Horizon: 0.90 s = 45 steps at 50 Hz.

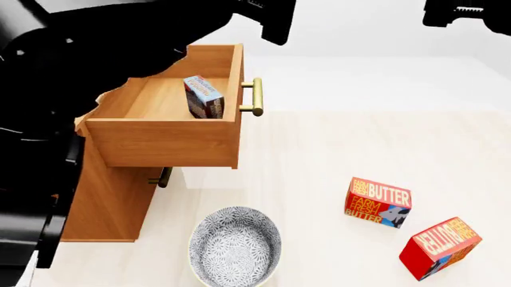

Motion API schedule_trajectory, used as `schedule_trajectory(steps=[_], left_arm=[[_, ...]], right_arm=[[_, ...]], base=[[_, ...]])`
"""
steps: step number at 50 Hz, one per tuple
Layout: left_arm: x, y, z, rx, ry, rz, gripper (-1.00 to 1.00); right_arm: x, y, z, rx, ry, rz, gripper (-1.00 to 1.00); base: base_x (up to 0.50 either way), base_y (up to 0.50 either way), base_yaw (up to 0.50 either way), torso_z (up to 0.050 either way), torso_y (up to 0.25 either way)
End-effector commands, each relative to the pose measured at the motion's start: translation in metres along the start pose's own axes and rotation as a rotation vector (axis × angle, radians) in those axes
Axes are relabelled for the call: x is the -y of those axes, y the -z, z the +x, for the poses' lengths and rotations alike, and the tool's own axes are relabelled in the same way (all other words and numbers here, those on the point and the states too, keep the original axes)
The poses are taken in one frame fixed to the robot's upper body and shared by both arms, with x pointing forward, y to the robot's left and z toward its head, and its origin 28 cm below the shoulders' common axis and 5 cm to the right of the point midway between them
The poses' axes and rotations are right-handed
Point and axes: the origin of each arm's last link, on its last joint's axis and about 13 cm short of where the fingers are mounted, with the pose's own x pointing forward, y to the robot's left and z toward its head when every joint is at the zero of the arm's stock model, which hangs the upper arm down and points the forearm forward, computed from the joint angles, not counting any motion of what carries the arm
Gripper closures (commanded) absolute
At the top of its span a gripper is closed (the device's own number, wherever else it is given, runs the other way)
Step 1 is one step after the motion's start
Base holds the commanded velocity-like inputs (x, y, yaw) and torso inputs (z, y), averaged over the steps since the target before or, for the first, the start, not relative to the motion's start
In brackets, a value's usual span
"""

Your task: Put the chocolate pudding in the top drawer of the cabinet and close it.

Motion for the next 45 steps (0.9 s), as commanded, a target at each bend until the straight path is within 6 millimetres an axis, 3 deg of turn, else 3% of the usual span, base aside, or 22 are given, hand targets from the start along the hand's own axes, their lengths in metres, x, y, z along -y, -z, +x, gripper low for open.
schedule_trajectory(steps=[1, 22, 45], left_arm=[[0.028, 0.023, 0.004, -0.036, 0.092, 0.007, -1.0], [0.07, 0.068, -0.004, -0.119, 0.216, 0.018, -1.0], [0.094, 0.104, -0.006, -0.179, 0.284, 0.014, -1.0]], right_arm=[[0.009, 0.009, -0.004, -0.014, 0.04, 0.008, -1.0], [0.012, 0.015, -0.005, -0.024, 0.063, 0.015, -1.0], [0.016, 0.021, -0.006, -0.032, 0.081, 0.015, -1.0]], base=[[0.0, 0.0, 0.0, 0.0, 0.0], [0.0, 0.0, 0.0, 0.0, 0.0], [0.0, 0.0, 0.0, 0.0, 0.0]])
